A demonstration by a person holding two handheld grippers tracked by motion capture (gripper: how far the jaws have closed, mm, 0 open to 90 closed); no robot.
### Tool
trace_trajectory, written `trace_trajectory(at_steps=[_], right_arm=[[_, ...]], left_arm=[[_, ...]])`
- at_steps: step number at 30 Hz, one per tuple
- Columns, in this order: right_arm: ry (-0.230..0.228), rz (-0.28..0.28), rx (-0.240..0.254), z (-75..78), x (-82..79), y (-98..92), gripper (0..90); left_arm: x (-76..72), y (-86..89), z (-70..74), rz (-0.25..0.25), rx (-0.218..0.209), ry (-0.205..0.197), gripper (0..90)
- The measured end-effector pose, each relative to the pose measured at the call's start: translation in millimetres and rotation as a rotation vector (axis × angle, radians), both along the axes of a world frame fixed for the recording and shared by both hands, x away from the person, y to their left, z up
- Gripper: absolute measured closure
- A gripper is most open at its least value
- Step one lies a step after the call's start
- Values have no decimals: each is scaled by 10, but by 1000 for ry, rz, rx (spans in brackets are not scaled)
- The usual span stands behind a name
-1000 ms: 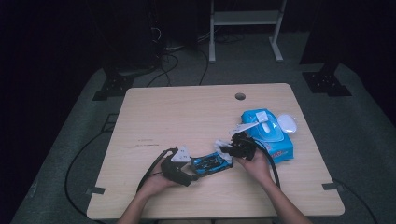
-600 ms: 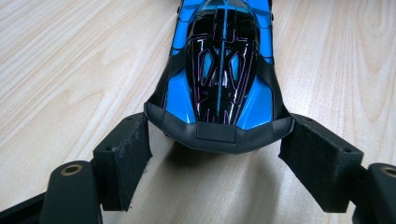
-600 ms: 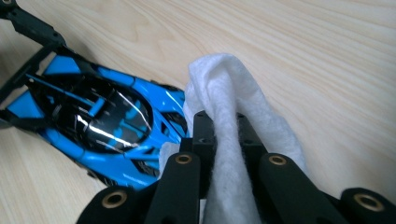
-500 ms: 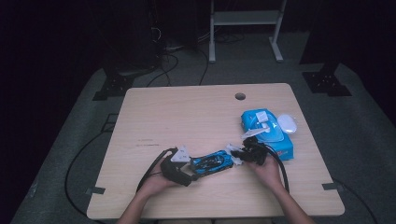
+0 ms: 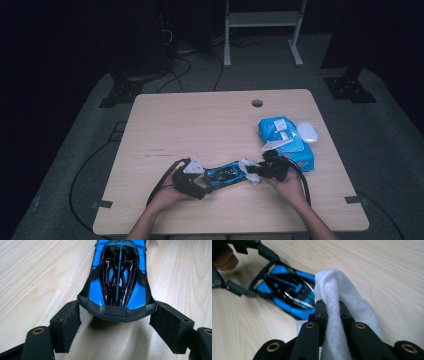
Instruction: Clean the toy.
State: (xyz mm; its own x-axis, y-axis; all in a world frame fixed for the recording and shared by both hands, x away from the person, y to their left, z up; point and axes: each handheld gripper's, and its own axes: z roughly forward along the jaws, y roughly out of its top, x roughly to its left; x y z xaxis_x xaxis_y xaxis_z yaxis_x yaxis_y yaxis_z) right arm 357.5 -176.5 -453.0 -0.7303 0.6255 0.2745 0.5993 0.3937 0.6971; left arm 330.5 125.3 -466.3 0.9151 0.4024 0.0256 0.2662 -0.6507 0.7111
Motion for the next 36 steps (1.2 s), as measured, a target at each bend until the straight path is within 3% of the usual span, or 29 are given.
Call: trace_trajectory(at_steps=[6,9,11,13,16,18,21,24,28,30,31,33,36], right_arm=[[-2,30,15,4,183,360,818],[-12,27,0,-17,257,449,819],[6,18,28,-30,287,406,818],[-9,-5,16,-19,275,337,818],[9,-23,-2,-37,249,221,817],[14,-12,17,-22,183,170,818],[19,28,65,18,44,151,817],[20,66,73,27,-49,157,817],[32,90,29,-26,-60,185,817],[44,88,48,-56,-48,167,818],[53,86,59,-63,-41,156,819],[49,84,62,-70,-49,151,819],[35,82,65,-80,-66,148,822]], left_arm=[[4,2,-4,0,-6,2,242],[4,14,-6,3,-10,8,242],[1,16,-9,7,-16,10,242],[2,14,-5,6,-9,9,242],[3,12,-1,9,-8,14,242],[9,25,10,10,-17,28,240],[26,71,37,35,-93,71,233],[62,114,61,72,-172,112,211],[106,118,33,99,-190,149,207],[114,117,24,106,-197,161,213],[142,123,4,123,-210,209,216],[169,136,-14,148,-225,257,216],[186,157,-23,164,-232,277,217]])
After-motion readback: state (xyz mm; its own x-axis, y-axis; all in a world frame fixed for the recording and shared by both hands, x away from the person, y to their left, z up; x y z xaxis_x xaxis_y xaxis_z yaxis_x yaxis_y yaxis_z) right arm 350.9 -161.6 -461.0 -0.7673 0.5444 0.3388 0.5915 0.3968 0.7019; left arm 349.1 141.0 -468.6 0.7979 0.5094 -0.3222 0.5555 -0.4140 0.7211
